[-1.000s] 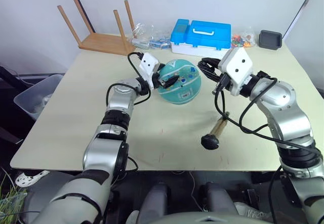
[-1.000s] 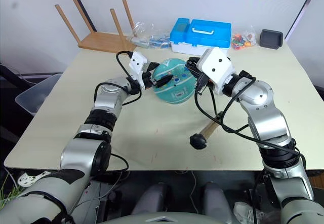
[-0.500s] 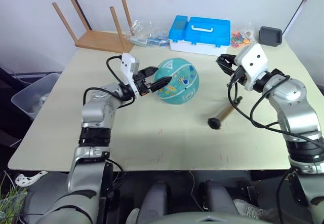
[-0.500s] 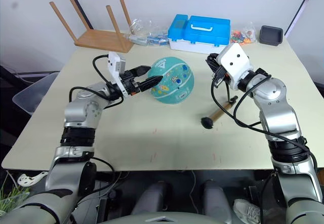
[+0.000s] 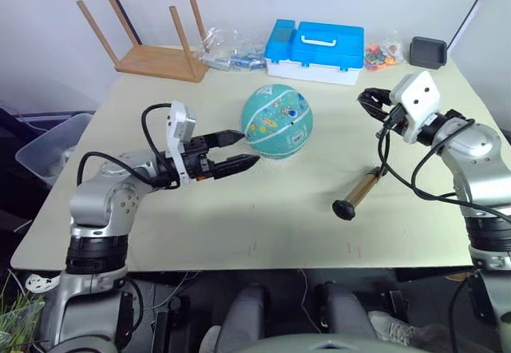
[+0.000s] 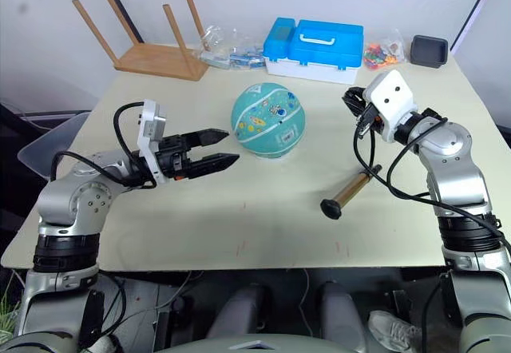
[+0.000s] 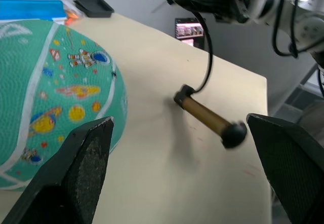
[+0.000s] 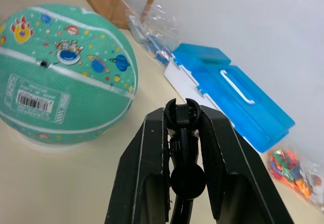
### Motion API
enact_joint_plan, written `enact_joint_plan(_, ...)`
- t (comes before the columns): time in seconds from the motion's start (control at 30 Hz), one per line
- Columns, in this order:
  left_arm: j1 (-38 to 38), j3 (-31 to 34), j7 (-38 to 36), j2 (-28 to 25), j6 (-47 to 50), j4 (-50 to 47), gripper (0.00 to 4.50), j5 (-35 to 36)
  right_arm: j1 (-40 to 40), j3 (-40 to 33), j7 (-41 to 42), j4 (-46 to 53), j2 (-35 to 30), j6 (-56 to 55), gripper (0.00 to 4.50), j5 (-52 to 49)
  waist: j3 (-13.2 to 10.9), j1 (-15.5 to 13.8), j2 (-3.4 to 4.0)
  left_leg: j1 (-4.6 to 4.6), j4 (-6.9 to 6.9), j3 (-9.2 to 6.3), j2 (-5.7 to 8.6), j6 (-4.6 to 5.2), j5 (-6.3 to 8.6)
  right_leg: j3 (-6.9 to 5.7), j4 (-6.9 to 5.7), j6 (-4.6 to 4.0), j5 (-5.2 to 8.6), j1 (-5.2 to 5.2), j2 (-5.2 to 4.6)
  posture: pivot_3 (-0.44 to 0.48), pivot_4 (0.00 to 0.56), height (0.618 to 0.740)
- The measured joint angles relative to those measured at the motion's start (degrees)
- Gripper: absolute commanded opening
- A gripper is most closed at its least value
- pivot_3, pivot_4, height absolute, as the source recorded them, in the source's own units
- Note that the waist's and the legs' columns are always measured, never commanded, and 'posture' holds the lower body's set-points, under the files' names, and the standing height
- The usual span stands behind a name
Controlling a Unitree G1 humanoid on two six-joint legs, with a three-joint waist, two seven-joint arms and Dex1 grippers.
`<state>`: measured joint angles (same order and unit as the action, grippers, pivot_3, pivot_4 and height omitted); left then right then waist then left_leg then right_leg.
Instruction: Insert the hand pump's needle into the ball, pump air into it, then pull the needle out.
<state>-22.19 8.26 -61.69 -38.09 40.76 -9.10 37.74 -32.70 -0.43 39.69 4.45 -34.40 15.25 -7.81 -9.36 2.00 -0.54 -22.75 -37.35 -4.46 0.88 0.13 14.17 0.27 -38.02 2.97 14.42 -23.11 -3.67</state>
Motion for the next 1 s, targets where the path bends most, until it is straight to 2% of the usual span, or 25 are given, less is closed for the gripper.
enact_joint_plan(0.5,6.99,-2.17,-1.13,-1.72,-1.77,-4.84,4.5,0.0,13.76,1.6,2.67,12.27,-2.32,5.25,0.33,-1.56,-0.05,-0.05,0.01,0.04,-0.01,0.09,-0.06,0.01,0.0,0.1,0.0,-0.02,-0.01,-0.01,0.1,0.0,0.15,0.74)
enact_joint_plan(0.73,9.06,-2.16,-1.18,-2.42,-2.45,-6.11,4.5,-0.01,13.16,9.65,3.39,14.28,-0.18,8.42,0.33,-0.13,-0.06,0.05,0.0,0.07,-0.02,0.14,-0.07,0.0,0.0,0.16,0.01,-0.03,-0.02,-0.01,0.12,0.0,0.15,0.74)
enact_joint_plan(0.87,9.52,-2.14,-0.9,-2.54,-2.47,-6.38,4.5,0.02,10.01,12.28,3.11,14.26,2.75,9.51,0.33,0.17,-0.07,0.04,0.0,0.06,-0.02,0.12,-0.08,0.0,0.0,0.14,-0.01,-0.04,-0.02,-0.03,0.14,0.0,0.15,0.74)
enact_joint_plan(1.0,10.53,-2.11,-0.51,-2.55,-2.68,-7.35,4.5,0.03,8.11,12.88,3.94,13.99,3.07,9.47,0.33,0.29,-0.07,-0.31,-0.01,0.04,-0.02,0.12,-0.08,0.0,0.0,0.14,0.03,-0.04,-0.02,-0.03,0.11,0.0,0.15,0.74)
